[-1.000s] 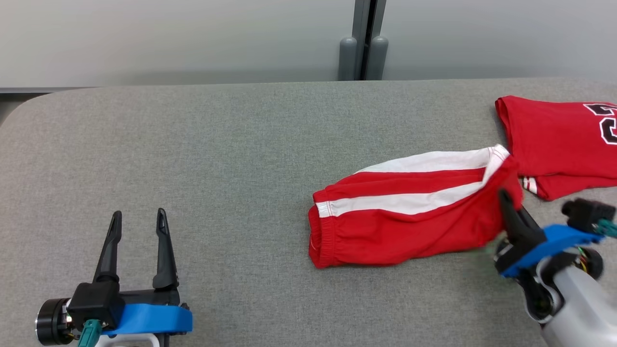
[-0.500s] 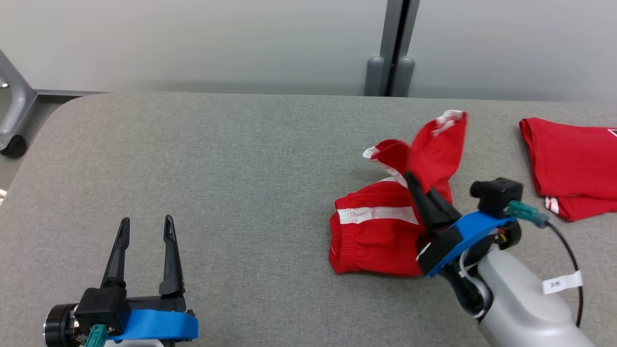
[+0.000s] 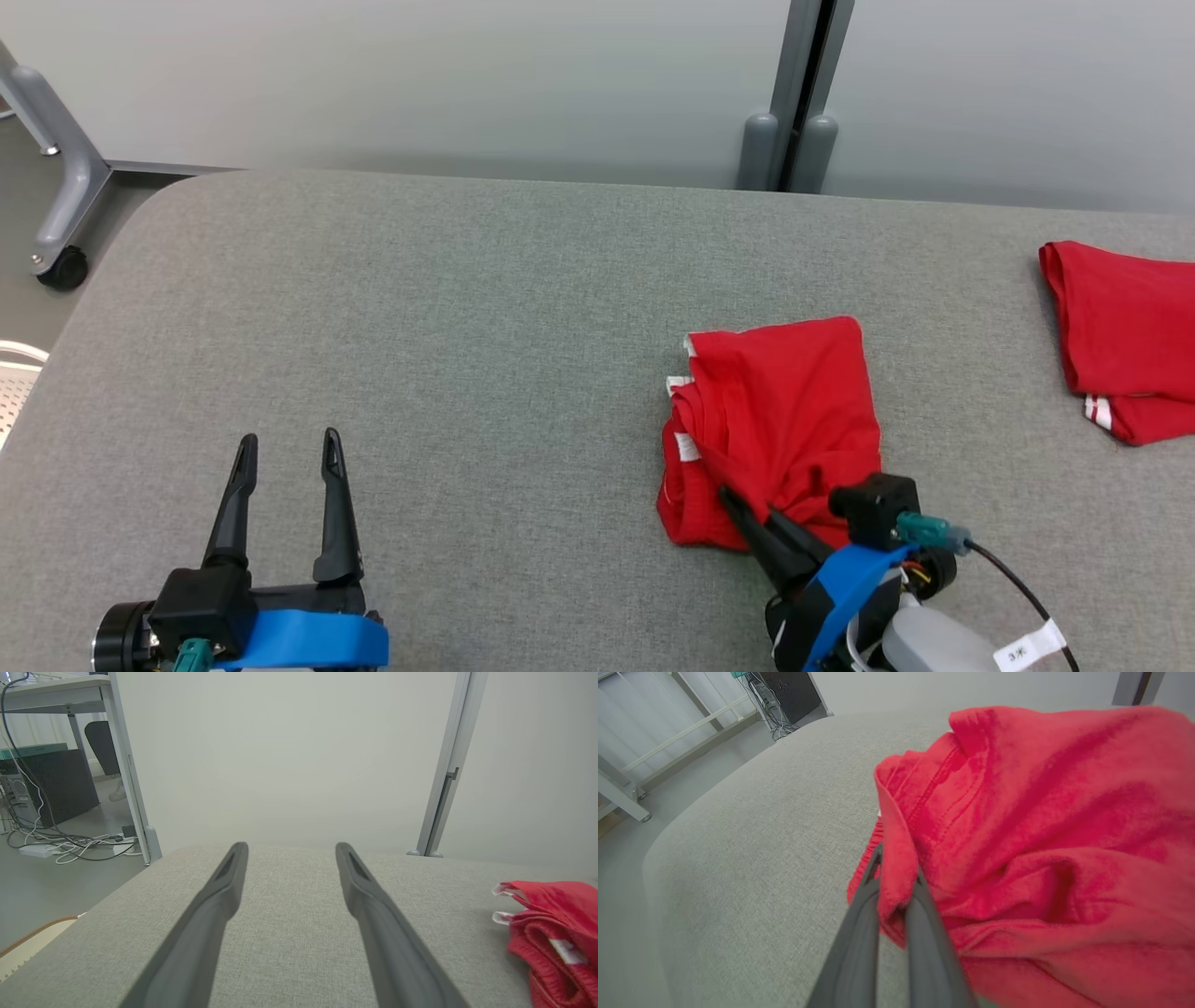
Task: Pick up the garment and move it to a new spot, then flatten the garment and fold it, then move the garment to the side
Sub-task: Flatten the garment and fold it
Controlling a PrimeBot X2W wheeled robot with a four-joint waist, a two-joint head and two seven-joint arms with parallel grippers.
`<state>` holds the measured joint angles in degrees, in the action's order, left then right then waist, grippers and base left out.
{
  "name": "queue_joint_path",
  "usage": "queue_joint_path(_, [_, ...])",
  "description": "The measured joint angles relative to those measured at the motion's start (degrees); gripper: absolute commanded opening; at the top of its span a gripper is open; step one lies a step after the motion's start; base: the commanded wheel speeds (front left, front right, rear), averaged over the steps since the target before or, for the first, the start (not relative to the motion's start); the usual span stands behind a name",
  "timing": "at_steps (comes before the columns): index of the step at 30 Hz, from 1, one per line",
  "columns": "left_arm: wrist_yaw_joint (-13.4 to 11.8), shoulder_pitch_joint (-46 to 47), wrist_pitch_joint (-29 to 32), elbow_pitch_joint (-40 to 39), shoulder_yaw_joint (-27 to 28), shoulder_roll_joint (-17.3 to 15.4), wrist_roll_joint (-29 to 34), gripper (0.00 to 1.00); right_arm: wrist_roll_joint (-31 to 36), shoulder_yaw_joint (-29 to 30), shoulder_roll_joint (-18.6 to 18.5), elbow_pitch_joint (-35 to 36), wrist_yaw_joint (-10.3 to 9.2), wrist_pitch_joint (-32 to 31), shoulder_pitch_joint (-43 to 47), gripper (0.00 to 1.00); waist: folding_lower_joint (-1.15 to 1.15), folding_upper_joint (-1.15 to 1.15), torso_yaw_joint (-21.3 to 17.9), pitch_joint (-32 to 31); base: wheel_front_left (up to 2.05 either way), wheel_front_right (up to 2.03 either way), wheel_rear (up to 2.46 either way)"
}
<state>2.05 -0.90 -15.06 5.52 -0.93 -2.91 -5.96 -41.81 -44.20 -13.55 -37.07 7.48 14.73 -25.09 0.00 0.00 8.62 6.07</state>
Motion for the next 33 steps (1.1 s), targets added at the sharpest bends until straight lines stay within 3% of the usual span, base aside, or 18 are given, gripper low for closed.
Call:
queue_joint_path(5, [-0.15, -0.57, 0.0, 0.08, 0.37, 0.0, -0.21, 1.0, 0.94, -2.42, -0.6, 2.13, 0.0, 0.15, 3.0, 0.0, 0.0, 0.0, -1.05, 0.02, 0.0, 0.0, 0.0])
queue_joint_path(7, [-0.16, -0.57, 0.0, 0.11, 0.35, 0.0, -0.33, 1.0, 1.78, -2.66, -0.69, 3.43, 0.0, 0.18, 3.13, 1.0, 0.0, 0.0, -1.43, 0.11, 0.0, 0.0, 0.0])
queue_joint_path(9, [-0.16, -0.55, 0.0, 0.1, 0.27, 0.02, -0.34, 1.0, 3.69, -2.5, -0.81, 5.15, 0.01, 0.22, 3.14, 1.0, 0.0, 0.0, -1.72, 0.16, 0.0, 0.0, 0.0])
queue_joint_path(21, [0.01, -0.79, -0.01, 0.02, 0.57, 0.02, 0.44, 1.0, 14.66, 17.77, -1.42, 19.54, 0.0, 0.23, 12.28, 1.0, 0.0, 0.01, -5.68, -0.92, 0.0, 0.0, 0.0])
queue_joint_path(33, [0.01, -2.4, -0.01, 0.23, 1.8, 0.01, 1.54, 1.0, 22.98, 34.89, 4.54, 27.33, 0.01, 0.24, 22.31, 1.0, 0.0, 0.01, -8.69, -2.78, 0.0, 0.0, 0.0])
